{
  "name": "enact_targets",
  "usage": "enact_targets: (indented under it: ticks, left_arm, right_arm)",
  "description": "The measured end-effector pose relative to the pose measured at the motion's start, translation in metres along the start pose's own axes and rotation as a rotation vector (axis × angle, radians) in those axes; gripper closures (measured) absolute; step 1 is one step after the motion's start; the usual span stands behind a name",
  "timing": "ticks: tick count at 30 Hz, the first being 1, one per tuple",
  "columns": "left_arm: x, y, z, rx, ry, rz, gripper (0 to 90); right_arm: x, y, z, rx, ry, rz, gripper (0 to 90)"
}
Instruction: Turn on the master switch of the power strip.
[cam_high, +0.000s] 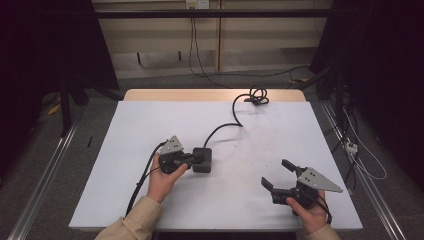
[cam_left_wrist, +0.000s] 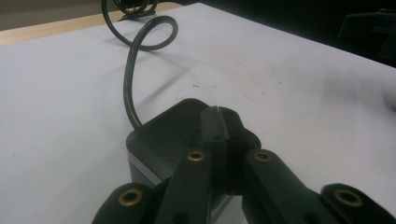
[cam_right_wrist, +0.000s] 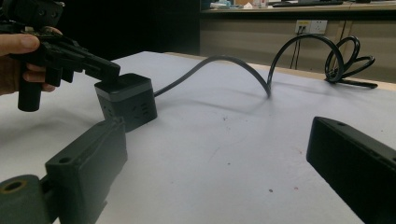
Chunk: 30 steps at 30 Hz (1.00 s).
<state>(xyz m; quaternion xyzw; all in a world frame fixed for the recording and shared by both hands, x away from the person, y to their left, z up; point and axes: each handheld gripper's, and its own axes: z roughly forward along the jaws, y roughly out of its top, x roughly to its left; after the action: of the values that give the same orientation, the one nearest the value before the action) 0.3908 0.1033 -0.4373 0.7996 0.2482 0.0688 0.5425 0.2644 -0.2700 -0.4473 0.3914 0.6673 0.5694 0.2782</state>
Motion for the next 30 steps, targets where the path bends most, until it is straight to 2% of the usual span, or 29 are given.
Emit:
enact_targets:
  ticks: [30]
  left_arm:
    - [-0.002, 0.0003, 0.0, 0.007, 0.014, 0.002, 90.0]
  right_arm:
    - [0.0002, 0.001, -0.0004, -0.007, 0.0, -0.003, 4.4]
